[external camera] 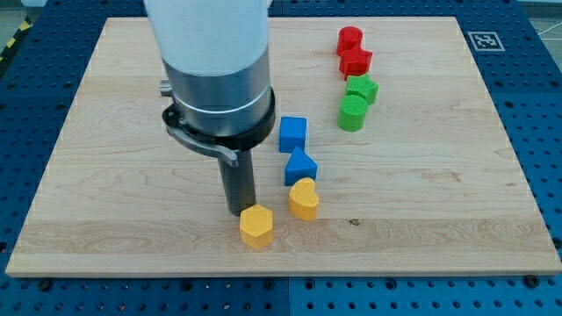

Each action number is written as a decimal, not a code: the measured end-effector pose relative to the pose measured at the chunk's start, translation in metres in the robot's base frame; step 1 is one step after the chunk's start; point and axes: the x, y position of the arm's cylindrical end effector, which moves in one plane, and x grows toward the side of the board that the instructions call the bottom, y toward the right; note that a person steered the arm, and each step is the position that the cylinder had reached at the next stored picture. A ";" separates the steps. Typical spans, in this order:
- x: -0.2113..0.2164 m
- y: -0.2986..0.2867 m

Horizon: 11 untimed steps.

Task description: Push yellow hexagon closer to yellow heart

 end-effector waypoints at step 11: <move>0.010 -0.030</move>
